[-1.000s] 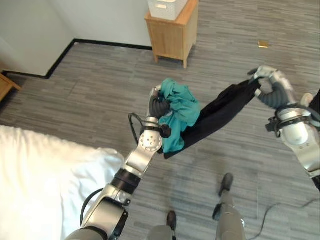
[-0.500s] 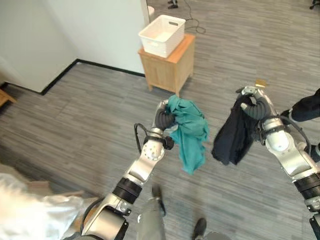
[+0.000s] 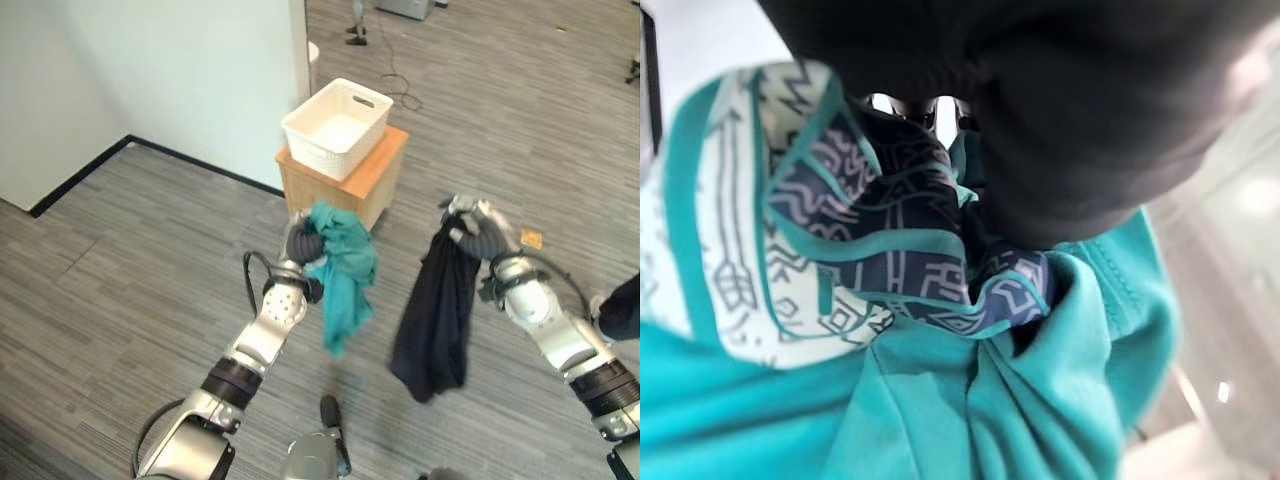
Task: Pick up bed clothes into laundry basket.
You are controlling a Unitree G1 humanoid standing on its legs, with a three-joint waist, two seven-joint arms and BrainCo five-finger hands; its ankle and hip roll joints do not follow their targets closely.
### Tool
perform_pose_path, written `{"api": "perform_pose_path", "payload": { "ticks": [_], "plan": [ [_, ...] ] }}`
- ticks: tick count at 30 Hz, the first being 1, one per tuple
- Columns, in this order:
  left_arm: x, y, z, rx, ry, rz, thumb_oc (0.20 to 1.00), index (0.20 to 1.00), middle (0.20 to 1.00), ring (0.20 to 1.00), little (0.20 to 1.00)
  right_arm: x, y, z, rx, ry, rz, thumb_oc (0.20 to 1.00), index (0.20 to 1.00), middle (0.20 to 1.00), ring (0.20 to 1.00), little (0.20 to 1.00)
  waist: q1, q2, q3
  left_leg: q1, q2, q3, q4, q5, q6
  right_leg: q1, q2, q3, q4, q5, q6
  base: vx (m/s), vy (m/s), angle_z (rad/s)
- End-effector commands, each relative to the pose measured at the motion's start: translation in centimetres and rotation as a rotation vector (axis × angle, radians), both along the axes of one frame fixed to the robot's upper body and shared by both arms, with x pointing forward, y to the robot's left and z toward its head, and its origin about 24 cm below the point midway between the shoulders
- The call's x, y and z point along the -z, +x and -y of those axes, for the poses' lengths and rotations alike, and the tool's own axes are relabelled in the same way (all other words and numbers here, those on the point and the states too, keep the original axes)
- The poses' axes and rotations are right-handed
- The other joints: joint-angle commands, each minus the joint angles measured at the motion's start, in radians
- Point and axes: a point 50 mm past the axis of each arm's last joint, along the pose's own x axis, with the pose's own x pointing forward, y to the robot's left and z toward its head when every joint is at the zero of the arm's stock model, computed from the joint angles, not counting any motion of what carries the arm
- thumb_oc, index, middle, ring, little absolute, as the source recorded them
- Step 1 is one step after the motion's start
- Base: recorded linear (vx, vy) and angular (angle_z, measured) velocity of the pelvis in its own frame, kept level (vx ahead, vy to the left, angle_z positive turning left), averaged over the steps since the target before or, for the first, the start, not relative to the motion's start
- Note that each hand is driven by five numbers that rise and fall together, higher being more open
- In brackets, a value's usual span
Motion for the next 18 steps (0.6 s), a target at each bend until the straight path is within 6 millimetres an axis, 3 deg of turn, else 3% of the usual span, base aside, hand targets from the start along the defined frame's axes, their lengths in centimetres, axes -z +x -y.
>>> {"api": "perform_pose_path", "payload": {
  "ticks": [1, 2, 3, 5, 8, 9, 10, 11, 12, 13, 14, 15, 16, 18],
  "plan": [
    [-2.9, -0.3, 2.2, 0.112, -0.010, 0.151, 0.200, 0.200, 0.200, 0.200, 0.200, -5.4, 0.7, 0.6, 0.014, 0.030, 0.221, 0.200, 0.200, 0.200, 0.200, 0.200, 0.031, -0.030, -0.033, 0.041, 0.103, 0.083, -0.017, -0.038, -0.152, 0.020, -0.002, 0.048, -0.233, 0.187, 0.064, 0.41, -0.116, 1.27],
    [-2.3, -0.5, 2.6, 0.128, -0.005, 0.134, 0.200, 0.200, 0.200, 0.200, 0.200, -6.2, 0.4, 1.7, 0.049, 0.023, 0.253, 0.200, 0.200, 0.200, 0.200, 0.200, 0.005, -0.040, -0.037, 0.077, 0.080, 0.049, -0.017, -0.078, -0.162, -0.014, 0.034, 0.094, -0.359, 0.186, 0.057, 0.42, -0.113, 1.38],
    [-2.0, -0.5, 2.8, 0.138, -0.008, 0.122, 0.200, 0.200, 0.200, 0.200, 0.200, -7.2, 0.3, 2.1, 0.062, 0.007, 0.291, 0.200, 0.200, 0.200, 0.200, 0.200, -0.008, -0.045, -0.045, 0.091, 0.075, 0.038, -0.017, -0.090, -0.168, -0.032, 0.040, 0.105, -0.420, 0.223, 0.058, 0.56, -0.156, 1.08],
    [-1.3, -0.6, 2.9, 0.145, -0.016, 0.095, 0.200, 0.200, 0.200, 0.200, 0.200, -9.4, 0.0, 2.4, 0.078, -0.014, 0.371, 0.200, 0.200, 0.200, 0.200, 0.200, -0.019, -0.052, -0.055, 0.129, 0.071, 0.024, -0.017, -0.119, -0.183, -0.075, 0.024, 0.079, -0.475, 0.279, 0.070, 0.43, -0.130, 0.95],
    [-0.6, -0.7, 2.8, 0.153, -0.017, 0.066, 0.200, 0.200, 0.200, 0.200, 0.200, -13.6, -0.4, 2.8, 0.115, -0.082, 0.504, 0.200, 0.200, 0.200, 0.200, 0.200, -0.031, -0.057, -0.072, 0.189, 0.075, 0.008, -0.017, -0.162, -0.198, -0.088, 0.007, 0.018, -0.510, 0.318, 0.079, 0.40, -0.136, 0.48],
    [-0.2, -0.7, 3.0, 0.172, -0.002, 0.051, 0.200, 0.200, 0.200, 0.200, 0.200, -15.1, -0.5, 2.9, 0.127, -0.108, 0.542, 0.200, 0.200, 0.200, 0.200, 0.200, -0.029, -0.069, -0.087, 0.221, 0.074, 0.001, -0.017, -0.193, -0.199, -0.063, 0.017, 0.022, -0.526, 0.315, 0.076, 0.41, -0.159, 0.21],
    [0.0, -0.8, 3.2, 0.185, -0.003, 0.043, 0.200, 0.200, 0.200, 0.200, 0.200, -16.0, -0.5, 3.2, 0.145, -0.128, 0.562, 0.200, 0.200, 0.200, 0.200, 0.200, -0.033, -0.079, -0.097, 0.238, 0.065, -0.003, -0.017, -0.192, -0.202, -0.050, 0.018, 0.024, -0.532, 0.322, 0.065, 0.40, -0.168, 0.04],
    [0.5, -1.0, 3.5, 0.196, -0.010, 0.023, 0.200, 0.200, 0.200, 0.200, 0.200, -17.5, -0.3, 3.0, 0.151, -0.159, 0.591, 0.200, 0.200, 0.200, 0.200, 0.200, -0.032, -0.080, -0.102, 0.258, 0.071, -0.002, 0.008, -0.198, -0.216, -0.021, 0.026, 0.018, -0.538, 0.316, 0.059, 0.35, -0.162, -0.03],
    [1.1, -1.2, 3.6, 0.207, -0.020, 0.001, 0.200, 0.200, 0.200, 0.200, 0.200, -19.1, -0.1, 3.1, 0.173, -0.181, 0.608, 0.200, 0.200, 0.200, 0.200, 0.200, -0.017, -0.093, -0.112, 0.251, 0.088, 0.009, 0.113, -0.208, -0.237, 0.015, 0.035, -0.001, -0.542, 0.308, 0.049, 0.22, -0.139, -0.02],
    [0.9, -1.1, 3.5, 0.200, -0.029, 0.007, 0.200, 0.200, 0.200, 0.200, 0.200, -19.5, 0.1, 2.7, 0.164, -0.186, 0.613, 0.200, 0.200, 0.200, 0.200, 0.200, -0.027, -0.088, -0.110, 0.239, 0.088, 0.005, 0.127, -0.210, -0.237, 0.012, 0.033, -0.004, -0.543, 0.312, 0.046, 0.21, -0.247, 0.04],
    [1.8, -1.3, 3.8, 0.219, -0.045, -0.034, 0.200, 0.200, 0.200, 0.200, 0.200, -21.9, 1.1, 2.5, 0.198, -0.207, 0.609, 0.200, 0.200, 0.200, 0.200, 0.200, 0.009, -0.102, -0.086, 0.119, 0.140, -0.038, 0.428, -0.137, -0.265, 0.070, 0.054, -0.007, -0.549, 0.285, 0.002, 0.16, -0.266, -0.05],
    [2.3, -1.6, 3.9, 0.233, -0.045, -0.052, 0.200, 0.200, 0.200, 0.200, 0.200, -22.9, 1.6, 2.6, 0.235, -0.217, 0.596, 0.200, 0.200, 0.200, 0.200, 0.200, 0.037, -0.109, -0.070, 0.055, 0.145, -0.071, 0.555, -0.103, -0.284, 0.100, 0.064, -0.006, -0.549, 0.266, -0.016, 0.22, -0.340, -0.24],
    [2.5, -1.7, 4.0, 0.242, -0.049, -0.063, 0.200, 0.200, 0.200, 0.200, 0.200, -24.2, 2.0, 2.6, 0.276, -0.243, 0.595, 0.200, 0.200, 0.200, 0.200, 0.200, 0.050, -0.117, -0.054, -0.011, 0.157, -0.082, 0.642, -0.084, -0.292, 0.116, 0.069, -0.008, -0.549, 0.252, -0.028, 0.17, -0.207, -0.51],
    [2.8, -1.8, 4.2, 0.250, -0.059, -0.075, 0.200, 0.200, 0.200, 0.200, 0.200, -26.0, 2.8, 1.5, 0.316, -0.290, 0.591, 0.200, 0.200, 0.200, 0.200, 0.200, 0.069, -0.131, -0.042, -0.087, 0.210, -0.036, 0.611, -0.057, -0.282, 0.133, 0.059, -0.016, -0.549, 0.227, -0.023, 0.28, -0.058, -0.24]
  ]
}}
